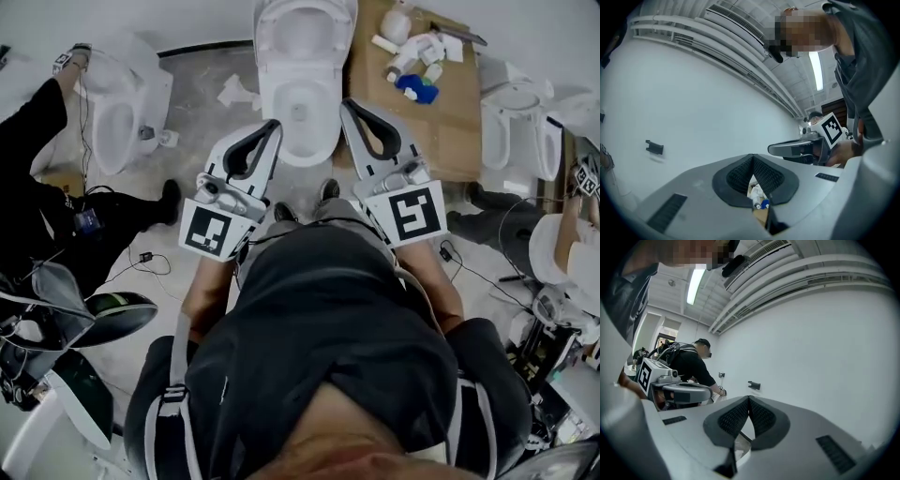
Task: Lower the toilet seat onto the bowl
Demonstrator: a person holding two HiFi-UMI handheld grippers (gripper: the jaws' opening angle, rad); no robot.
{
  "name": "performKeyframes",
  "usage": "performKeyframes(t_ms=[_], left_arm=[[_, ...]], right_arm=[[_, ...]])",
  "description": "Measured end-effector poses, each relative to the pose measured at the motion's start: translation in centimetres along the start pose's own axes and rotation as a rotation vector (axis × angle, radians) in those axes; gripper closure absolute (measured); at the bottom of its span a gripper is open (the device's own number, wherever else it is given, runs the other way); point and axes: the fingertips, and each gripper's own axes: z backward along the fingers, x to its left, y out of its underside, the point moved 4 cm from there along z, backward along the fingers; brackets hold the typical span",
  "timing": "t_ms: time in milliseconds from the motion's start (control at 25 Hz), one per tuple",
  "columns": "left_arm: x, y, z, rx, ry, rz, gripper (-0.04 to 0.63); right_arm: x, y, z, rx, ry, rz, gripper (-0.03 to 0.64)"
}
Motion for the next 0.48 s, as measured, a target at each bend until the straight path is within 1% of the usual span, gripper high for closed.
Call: performKeyframes(t_ms=[120, 240, 360, 480], left_arm=[[0.1, 0.4, -1.4, 0.029, -0.039, -0.035, 0.592], [0.0, 0.1, -3.6, 0.018, -0.054, -0.045, 0.592], [-0.5, 0.0, -6.1, 0.025, -0.07, -0.037, 0.592], [-0.3, 0.1, -8.3, 0.03, -0.095, -0.066, 0.592]], right_arm=[[-1.2, 0.7, -0.7, -0.021, -0.049, -0.021, 0.611], [-3.1, 0.5, -1.1, -0.038, -0.077, -0.02, 0.611], [-5.2, 0.7, -1.4, -0.046, -0.104, -0.025, 0.611], [-7.4, 1.2, -1.9, -0.052, -0.141, -0.025, 0.611]])
